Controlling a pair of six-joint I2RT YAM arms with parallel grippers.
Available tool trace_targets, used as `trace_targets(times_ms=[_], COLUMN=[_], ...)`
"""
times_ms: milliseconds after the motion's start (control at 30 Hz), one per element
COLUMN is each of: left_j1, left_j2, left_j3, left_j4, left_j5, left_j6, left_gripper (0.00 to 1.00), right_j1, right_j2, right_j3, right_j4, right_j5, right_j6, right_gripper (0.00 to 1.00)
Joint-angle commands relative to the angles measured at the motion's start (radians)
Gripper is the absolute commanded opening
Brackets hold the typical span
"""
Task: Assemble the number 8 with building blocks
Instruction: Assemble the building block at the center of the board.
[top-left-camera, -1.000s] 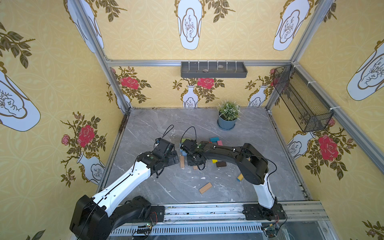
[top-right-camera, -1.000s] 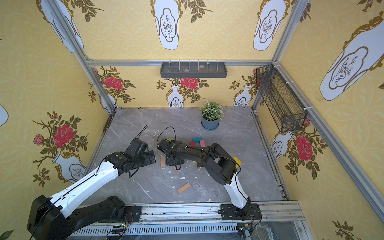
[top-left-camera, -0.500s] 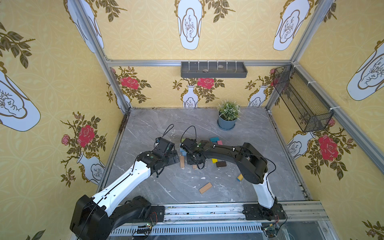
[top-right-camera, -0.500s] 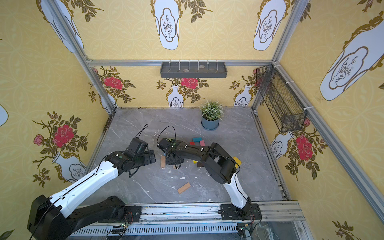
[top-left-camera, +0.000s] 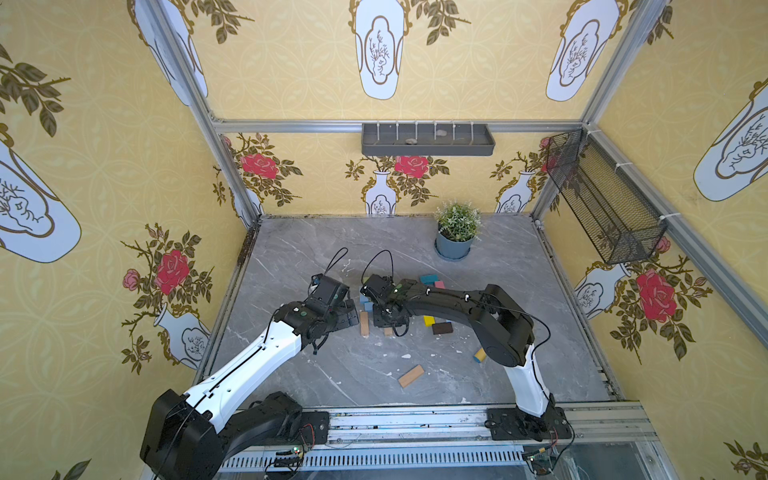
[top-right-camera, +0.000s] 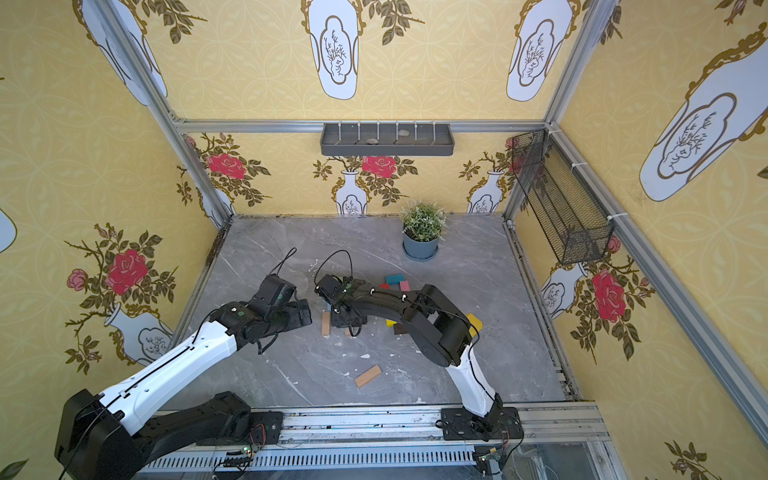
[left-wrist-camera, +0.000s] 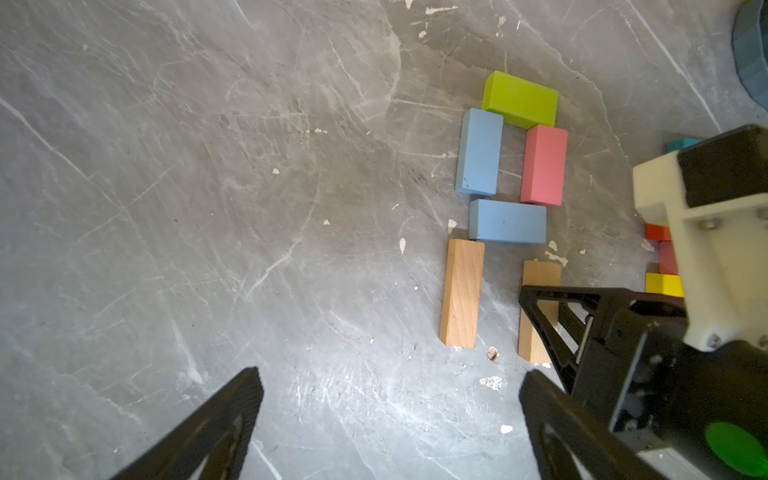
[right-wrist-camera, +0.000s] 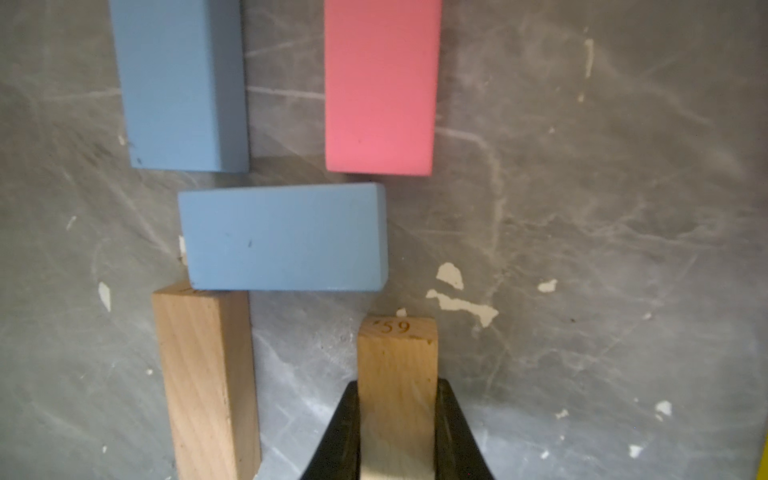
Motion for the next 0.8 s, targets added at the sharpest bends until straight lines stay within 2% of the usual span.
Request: trace_targets(times_ms=[0,767], left_j1=[0.001,0.001], left_j2=[0.004,0.011], left_j3=[0.004,-0.009], left_j4=[-0.006,0.005], left_j5=[-0.008,-0.003], left_j6=[0.011,0.011], left_gripper=[1.0,1.0], right_j1=[-0.004,-0.005], right_j2=[0.014,0.034], right_j3=[0.003,0.025], right_j4=[-0.018,-0.02], right_j5=[-0.003,-0.006], right_j6=[0.015,0.012], right_gripper=[0.12,0.16])
